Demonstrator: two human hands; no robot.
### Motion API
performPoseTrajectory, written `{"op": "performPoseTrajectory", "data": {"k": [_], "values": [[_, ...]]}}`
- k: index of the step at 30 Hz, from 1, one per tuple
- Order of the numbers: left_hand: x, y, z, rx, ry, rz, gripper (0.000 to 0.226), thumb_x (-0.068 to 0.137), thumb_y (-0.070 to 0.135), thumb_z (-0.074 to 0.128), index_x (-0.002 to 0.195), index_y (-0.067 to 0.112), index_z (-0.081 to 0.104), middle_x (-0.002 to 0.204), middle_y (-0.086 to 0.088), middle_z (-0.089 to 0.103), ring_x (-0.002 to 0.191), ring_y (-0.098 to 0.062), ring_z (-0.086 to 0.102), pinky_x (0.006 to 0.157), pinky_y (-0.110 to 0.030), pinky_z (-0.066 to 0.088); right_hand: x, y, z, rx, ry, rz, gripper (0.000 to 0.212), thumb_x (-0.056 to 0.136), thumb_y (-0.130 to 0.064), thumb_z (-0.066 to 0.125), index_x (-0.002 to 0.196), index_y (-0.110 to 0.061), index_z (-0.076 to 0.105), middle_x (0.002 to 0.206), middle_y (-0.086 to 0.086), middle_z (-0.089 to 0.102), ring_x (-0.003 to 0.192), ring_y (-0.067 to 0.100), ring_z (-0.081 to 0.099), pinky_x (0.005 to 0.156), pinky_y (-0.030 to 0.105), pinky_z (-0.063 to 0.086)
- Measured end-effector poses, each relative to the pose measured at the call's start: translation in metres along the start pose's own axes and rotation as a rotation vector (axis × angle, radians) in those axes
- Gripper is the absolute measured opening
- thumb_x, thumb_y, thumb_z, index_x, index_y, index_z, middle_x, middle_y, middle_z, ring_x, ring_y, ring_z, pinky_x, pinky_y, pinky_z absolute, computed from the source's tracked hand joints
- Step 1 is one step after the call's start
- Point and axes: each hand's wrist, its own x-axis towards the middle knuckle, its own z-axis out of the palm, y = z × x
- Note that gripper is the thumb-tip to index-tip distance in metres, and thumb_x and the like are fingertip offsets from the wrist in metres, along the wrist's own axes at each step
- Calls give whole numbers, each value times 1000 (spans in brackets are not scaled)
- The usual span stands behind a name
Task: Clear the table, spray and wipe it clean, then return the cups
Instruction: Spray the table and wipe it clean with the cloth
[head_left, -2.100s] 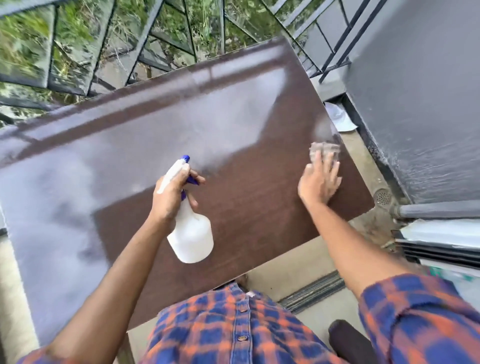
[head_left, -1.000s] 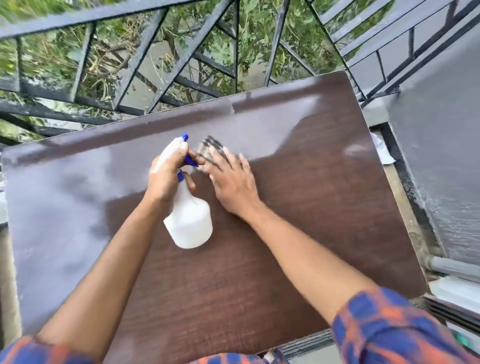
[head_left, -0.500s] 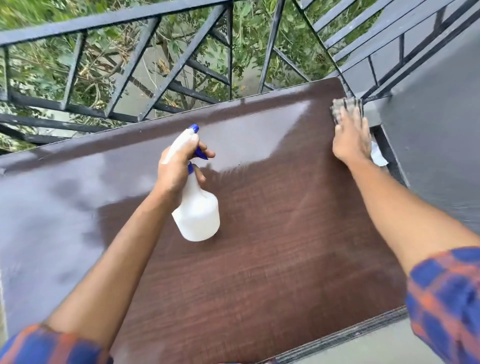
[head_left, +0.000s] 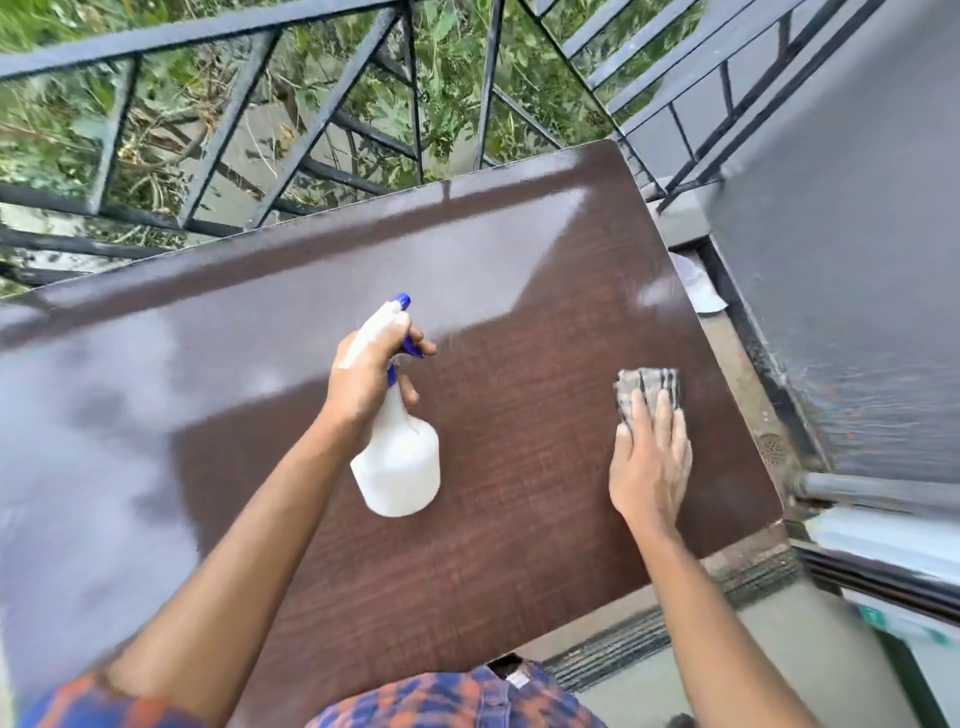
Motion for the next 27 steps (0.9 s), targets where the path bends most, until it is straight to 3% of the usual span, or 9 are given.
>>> {"op": "performPoseTrajectory", "data": {"k": [3, 8, 11, 13, 16, 20, 23, 27], "values": [[-23, -14, 4, 8, -11, -10, 35, 106, 27, 49, 82, 3, 61, 89, -8, 70, 48, -24, 50, 50, -30, 43, -24, 37, -8, 5, -61, -20, 55, 100, -39, 36, 153, -27, 41, 162, 10, 34, 145, 37, 33, 112, 54, 36], [-62, -41, 9, 44, -78, -15, 38, 100, 38, 55, 86, 4, 65, 88, -3, 72, 81, -44, 57, 56, -35, 40, -13, 86, -20, 57, -118, 90, 51, 104, -31, 43, 155, -28, 38, 164, 11, 29, 147, 40, 29, 116, 55, 31], [-90, -48, 18, 86, -114, 8, 38, 98, 41, 55, 87, 5, 66, 91, -7, 73, 78, -43, 57, 63, -42, 40, 9, 112, -35, 134, -149, 245, 53, 107, -28, 40, 158, -30, 28, 168, 6, 17, 152, 35, 21, 124, 48, 19], [-105, -51, 23, 110, -110, 6, 38, 100, 39, 55, 87, 5, 66, 93, -8, 74, 71, -40, 56, 65, -43, 39, 18, 122, -43, 163, -189, 294, 54, 107, -27, 38, 159, -31, 26, 169, 2, 15, 152, 30, 21, 124, 46, 18], [-132, -58, 28, 113, -103, 14, 37, 103, 35, 54, 88, 3, 65, 94, -10, 74, 68, -38, 55, 62, -38, 40, 3, 129, -47, 193, -199, 312, 55, 105, -23, 42, 158, -31, 28, 169, 2, 15, 151, 32, 24, 121, 45, 20], [-165, -71, 28, 114, -85, 27, 39, 103, 34, 54, 88, 1, 65, 94, -10, 73, 75, -40, 57, 61, -41, 41, -40, 119, -27, 256, -89, 353, 57, 100, -15, 50, 155, -25, 37, 168, 9, 18, 151, 33, 22, 123, 40, 12], [-191, -81, 23, 88, -41, 28, 37, 104, 32, 54, 85, 2, 66, 91, -9, 73, 78, -39, 57, 53, -36, 42, -80, 99, -12, 314, 0, 330, 57, 94, -7, 55, 149, -19, 49, 162, 18, 30, 145, 41, 33, 120, 44, 21], [-226, -102, 5, 97, 33, 25, 37, 104, 33, 54, 87, 2, 66, 92, -9, 74, 79, -41, 59, 59, -41, 43, -137, 57, 2, 339, 59, 201, 53, 88, -6, 59, 140, -16, 59, 154, 19, 44, 136, 45, 44, 111, 51, 35]]}}
